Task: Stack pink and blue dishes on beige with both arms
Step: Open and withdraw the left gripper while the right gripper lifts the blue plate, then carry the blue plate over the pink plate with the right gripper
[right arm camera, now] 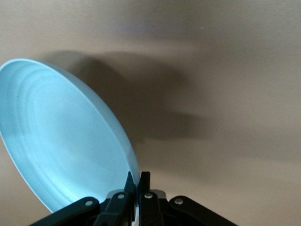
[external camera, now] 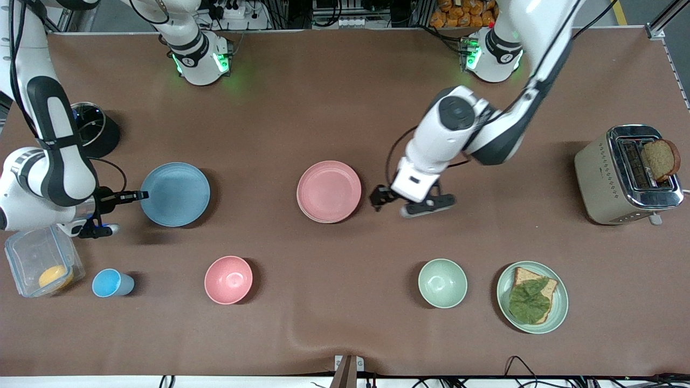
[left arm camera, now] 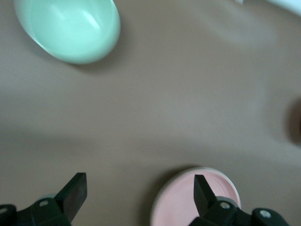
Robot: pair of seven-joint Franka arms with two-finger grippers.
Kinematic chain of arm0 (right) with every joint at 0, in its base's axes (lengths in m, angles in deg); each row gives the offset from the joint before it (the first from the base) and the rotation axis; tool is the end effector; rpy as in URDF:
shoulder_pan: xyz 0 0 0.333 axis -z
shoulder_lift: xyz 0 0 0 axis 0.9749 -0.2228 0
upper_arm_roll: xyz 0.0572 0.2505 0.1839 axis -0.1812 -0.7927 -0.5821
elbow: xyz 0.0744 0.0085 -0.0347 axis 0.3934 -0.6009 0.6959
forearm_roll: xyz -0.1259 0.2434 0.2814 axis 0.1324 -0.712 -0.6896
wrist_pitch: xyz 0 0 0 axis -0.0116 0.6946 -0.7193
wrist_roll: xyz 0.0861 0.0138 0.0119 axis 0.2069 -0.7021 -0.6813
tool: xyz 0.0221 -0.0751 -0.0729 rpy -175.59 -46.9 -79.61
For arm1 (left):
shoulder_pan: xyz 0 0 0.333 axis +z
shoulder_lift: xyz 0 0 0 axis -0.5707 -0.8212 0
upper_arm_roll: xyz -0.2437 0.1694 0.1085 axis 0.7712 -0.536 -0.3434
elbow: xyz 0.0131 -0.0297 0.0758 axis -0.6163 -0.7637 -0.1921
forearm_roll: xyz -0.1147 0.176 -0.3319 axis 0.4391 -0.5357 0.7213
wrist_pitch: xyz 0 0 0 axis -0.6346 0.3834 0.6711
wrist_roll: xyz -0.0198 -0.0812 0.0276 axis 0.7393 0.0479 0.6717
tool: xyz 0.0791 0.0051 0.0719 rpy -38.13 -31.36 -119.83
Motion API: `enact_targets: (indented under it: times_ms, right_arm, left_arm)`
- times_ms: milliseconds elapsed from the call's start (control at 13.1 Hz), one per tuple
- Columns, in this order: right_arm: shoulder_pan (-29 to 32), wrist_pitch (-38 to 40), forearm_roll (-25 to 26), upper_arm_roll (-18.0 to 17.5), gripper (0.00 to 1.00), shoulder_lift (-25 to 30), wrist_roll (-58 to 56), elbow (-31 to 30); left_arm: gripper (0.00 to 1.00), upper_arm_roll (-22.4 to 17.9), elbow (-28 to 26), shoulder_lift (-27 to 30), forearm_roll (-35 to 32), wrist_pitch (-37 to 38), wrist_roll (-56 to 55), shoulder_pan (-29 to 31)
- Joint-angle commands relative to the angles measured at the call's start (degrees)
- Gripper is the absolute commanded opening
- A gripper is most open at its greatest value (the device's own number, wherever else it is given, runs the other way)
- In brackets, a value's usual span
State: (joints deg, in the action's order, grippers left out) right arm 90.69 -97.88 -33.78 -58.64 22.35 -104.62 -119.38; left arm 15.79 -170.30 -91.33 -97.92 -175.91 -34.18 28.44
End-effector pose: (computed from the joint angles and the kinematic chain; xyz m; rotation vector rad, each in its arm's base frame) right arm 0.5904 -0.1276 0.2273 -2.7563 -0.0530 0.6202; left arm 0.5688 -0.3460 0.3930 2.8785 0.4194 0.2649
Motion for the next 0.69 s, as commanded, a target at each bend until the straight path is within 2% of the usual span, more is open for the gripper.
enact_targets:
  times_ms: [0, 306, 459, 612]
  right_arm:
    - [-3.2, 4.3, -3.9, -0.1, 0.0, -0.6, 6.0, 3.4]
    - [-9.8, 5.1, -8.9, 0.0, 0.0, -0.5, 15.5, 4.7]
    - [-12.8, 5.2, -11.2, 0.0, 0.0, -0.5, 20.6, 5.6]
    - [-16.7, 4.7, -13.9, 0.0, 0.0, -0.5, 25.3, 6.0]
  left_arm:
    - [1.0, 0.3, -2.1, 8.5, -1.5, 7.2, 7.9, 6.4]
    - [1.0, 0.0, -0.2, 15.9, -1.4, 17.5, 24.5, 14.6]
    - [1.0, 0.3, 4.9, 16.4, -0.6, 25.7, 30.7, 18.1]
    - [1.0, 0.0, 11.7, 16.2, -0.5, 34.9, 34.4, 18.7]
